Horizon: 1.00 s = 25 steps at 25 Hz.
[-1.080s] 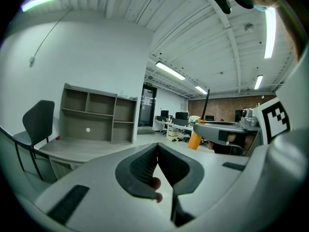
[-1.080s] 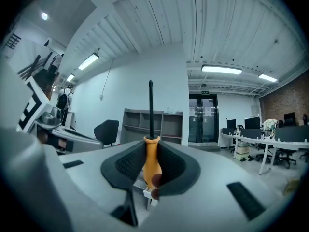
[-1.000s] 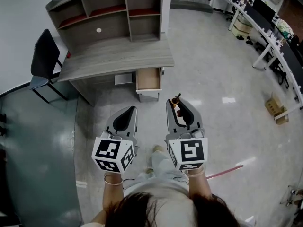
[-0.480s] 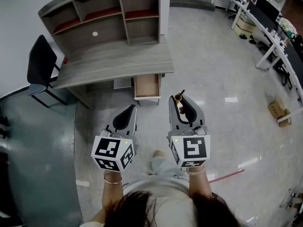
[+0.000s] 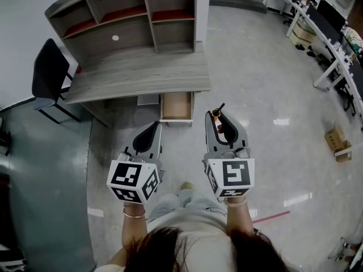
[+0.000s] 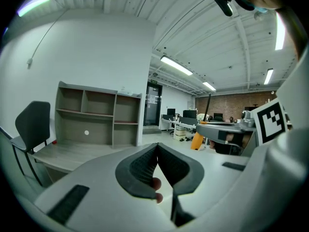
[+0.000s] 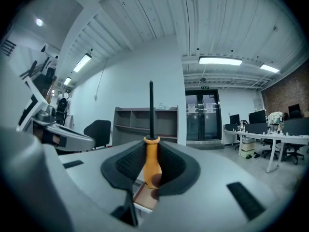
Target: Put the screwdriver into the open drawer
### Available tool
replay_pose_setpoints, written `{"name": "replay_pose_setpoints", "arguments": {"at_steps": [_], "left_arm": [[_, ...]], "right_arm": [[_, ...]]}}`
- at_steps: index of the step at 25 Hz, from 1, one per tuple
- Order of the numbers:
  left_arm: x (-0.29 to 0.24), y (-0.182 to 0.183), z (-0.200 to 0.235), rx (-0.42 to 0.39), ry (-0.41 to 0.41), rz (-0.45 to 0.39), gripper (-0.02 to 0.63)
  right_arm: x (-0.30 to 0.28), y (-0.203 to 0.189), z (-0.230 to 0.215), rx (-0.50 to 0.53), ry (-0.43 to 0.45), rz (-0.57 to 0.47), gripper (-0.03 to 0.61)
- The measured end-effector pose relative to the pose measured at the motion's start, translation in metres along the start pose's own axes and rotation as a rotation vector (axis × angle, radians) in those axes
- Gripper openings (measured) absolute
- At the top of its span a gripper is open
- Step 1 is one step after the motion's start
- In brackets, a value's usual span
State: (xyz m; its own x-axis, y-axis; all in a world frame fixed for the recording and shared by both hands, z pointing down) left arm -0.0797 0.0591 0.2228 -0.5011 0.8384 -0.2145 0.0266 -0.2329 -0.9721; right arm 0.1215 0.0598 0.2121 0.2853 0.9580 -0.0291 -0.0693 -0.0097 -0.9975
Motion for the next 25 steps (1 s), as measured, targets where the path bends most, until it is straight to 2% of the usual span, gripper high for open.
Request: {"name": "replay_pose_setpoints", "arguments": {"at_steps": [10,25], "left_arm": [[-0.007,-0.005,0.015,0.015,0.093,0.021,0.017],[-0.062,0.007,0.067,0.033,0.098,0.027,0.017]], "right_arm": [[-0.031,-0.016,-0.008,-0.024,0.058,0.026,0.089],[-0.102,-0.03,-0.013,-0.011,0.065,0.08,0.089]]}}
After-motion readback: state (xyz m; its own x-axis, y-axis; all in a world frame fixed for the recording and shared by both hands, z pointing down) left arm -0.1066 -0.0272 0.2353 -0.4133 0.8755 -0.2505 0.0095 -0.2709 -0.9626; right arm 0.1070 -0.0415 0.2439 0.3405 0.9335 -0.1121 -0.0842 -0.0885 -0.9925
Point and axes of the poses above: the fingertips, and each gripper's own axes: x backward along the fingers, z to its left, y out of its top, the point moved 8 cm from there along x, backward along the fingers
